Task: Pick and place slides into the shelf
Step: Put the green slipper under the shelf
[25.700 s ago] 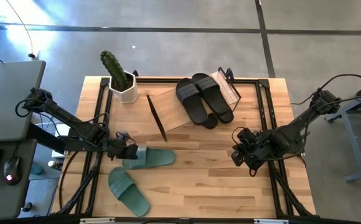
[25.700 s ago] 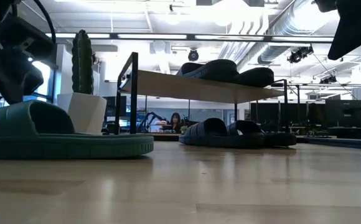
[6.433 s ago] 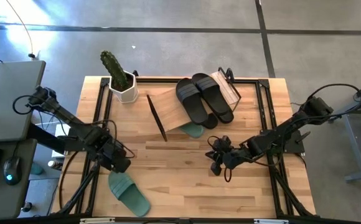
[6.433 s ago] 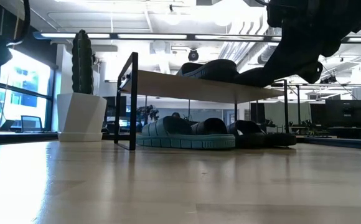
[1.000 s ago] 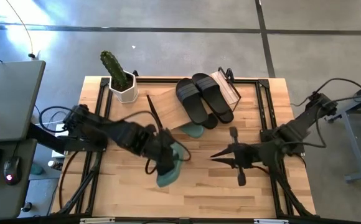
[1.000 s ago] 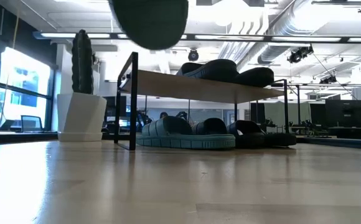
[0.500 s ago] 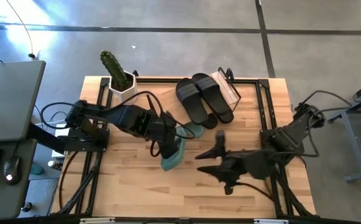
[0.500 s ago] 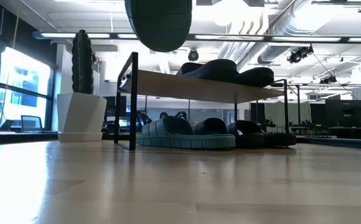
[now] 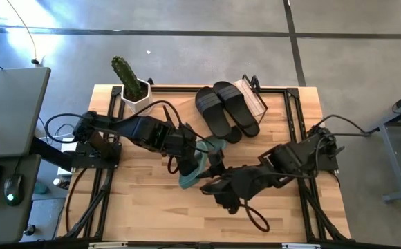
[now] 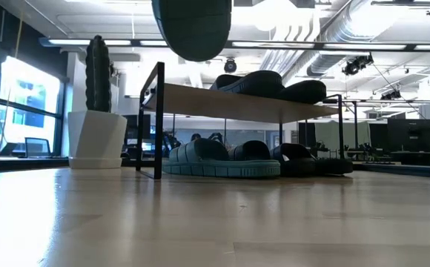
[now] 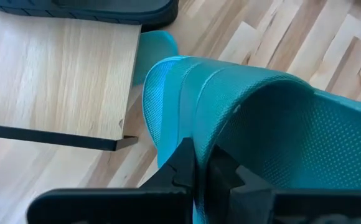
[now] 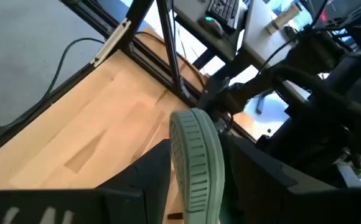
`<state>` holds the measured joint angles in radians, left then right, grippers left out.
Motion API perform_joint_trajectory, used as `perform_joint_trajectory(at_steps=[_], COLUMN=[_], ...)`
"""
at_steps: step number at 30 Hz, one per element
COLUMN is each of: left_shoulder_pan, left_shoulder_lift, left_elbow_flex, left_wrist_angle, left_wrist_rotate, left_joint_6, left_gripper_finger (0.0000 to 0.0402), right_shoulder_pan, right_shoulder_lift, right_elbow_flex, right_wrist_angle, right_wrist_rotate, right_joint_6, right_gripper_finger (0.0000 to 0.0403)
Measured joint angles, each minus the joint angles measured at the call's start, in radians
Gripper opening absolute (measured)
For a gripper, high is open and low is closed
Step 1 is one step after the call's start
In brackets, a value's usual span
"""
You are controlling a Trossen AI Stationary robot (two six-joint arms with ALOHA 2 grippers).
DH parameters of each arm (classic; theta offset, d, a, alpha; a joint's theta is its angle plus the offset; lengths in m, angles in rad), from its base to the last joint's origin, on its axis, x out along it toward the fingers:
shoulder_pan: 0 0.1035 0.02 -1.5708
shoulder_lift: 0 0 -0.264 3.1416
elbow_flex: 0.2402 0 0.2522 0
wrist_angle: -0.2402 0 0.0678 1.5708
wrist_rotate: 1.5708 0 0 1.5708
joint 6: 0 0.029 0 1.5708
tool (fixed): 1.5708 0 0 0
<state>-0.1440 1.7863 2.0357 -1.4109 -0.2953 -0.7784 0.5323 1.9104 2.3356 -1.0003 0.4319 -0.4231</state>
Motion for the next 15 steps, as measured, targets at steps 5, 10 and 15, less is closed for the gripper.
perform_joint_trajectory(at_steps=[5, 10, 15], left_shoulder_pan=[0.000, 0.000, 0.000], left_shoulder_lift=[0.000, 0.000, 0.000], left_elbow_flex=[0.000, 0.000, 0.000], left_wrist_angle=[0.000, -0.003, -0.002], left_wrist_rotate=[0.022, 0.022, 0.022], left_joint_6=[0.000, 0.000, 0.000], left_gripper_finger=[0.0000, 0.0000, 0.0000], right_shoulder_pan=[-0.015, -0.026, -0.031], right_shoulder_lift=[0.021, 0.022, 0.022], right_elbow_flex=[0.014, -0.014, -0.014], right_wrist_angle=[-0.012, -0.012, -0.004], right_wrist_rotate=[-0.036, -0.021, -0.012], right_joint_6=[-0.030, -0.057, -0.075], right_gripper_finger=[0.0156, 0.0156, 0.0156])
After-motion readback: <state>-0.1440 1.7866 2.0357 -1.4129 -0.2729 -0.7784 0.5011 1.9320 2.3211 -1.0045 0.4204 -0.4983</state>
